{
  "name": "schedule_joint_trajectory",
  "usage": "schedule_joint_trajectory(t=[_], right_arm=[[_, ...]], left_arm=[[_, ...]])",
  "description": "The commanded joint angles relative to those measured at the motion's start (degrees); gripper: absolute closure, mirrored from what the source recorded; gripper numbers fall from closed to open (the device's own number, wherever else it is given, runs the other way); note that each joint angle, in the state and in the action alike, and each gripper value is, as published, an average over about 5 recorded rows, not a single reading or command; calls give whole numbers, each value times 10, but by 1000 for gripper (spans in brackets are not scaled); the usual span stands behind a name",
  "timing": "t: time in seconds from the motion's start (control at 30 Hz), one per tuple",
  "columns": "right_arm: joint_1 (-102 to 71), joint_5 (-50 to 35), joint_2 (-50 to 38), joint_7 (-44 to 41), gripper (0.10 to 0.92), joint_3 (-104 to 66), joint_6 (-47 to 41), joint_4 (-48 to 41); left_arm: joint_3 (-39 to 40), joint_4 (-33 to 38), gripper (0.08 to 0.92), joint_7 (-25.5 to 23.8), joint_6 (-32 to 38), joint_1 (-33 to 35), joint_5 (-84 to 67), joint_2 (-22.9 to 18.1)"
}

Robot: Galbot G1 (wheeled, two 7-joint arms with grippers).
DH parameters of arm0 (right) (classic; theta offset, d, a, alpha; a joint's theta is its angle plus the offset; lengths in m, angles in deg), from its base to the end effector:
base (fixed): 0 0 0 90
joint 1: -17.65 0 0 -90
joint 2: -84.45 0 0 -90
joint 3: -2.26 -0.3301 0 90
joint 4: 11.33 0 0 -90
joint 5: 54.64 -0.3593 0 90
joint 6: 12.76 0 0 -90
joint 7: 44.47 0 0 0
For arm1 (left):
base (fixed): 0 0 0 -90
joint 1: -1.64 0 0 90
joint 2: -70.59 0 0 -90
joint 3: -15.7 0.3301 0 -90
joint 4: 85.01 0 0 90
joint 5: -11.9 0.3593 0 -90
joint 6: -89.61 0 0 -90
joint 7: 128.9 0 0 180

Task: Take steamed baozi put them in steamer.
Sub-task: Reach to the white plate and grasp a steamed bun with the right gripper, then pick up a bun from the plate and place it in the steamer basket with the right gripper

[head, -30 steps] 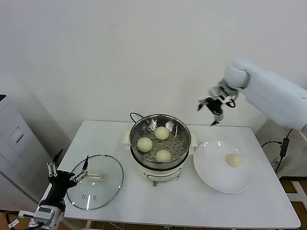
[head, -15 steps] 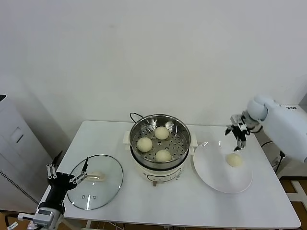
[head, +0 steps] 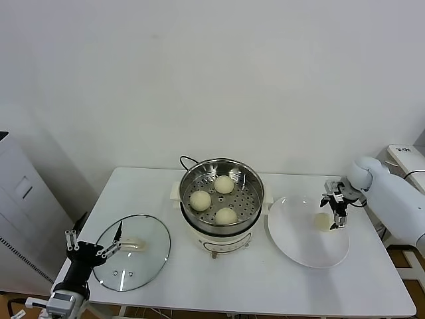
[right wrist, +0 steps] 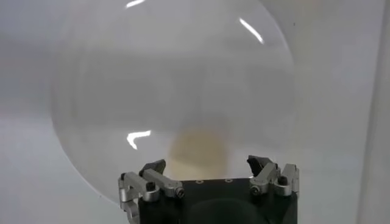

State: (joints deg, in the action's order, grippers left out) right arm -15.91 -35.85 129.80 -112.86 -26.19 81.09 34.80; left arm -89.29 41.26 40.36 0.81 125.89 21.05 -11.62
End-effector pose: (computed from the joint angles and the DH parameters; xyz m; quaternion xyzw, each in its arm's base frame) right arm 0.5449 -0.2450 -0.2134 0.4756 -0.5350 0.5338 0.4502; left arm 0.1715 0.0902 -0.2454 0.0245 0.9771 0.2113 0.0113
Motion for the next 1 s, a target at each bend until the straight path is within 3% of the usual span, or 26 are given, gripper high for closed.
schedule_joint_trajectory(t=[0.03,0.23,0.57,0.7,1.0], right_arm=[[-25,15,9,11,207,-19,-4,-24],[-18,17,11,16,276,-15,-4,-24],[33,-34,-1,11,563,36,-11,7],[107,-131,-9,6,633,106,-20,34],[403,-468,11,12,643,373,-114,139]], left_arm=[[-2,0,177,0,-1,1,-1,4],[-2,0,177,1,-2,0,-2,6],[-5,3,177,0,-2,1,-6,12],[-7,5,177,1,-3,0,-8,16],[-8,9,177,1,-4,-4,-10,11]])
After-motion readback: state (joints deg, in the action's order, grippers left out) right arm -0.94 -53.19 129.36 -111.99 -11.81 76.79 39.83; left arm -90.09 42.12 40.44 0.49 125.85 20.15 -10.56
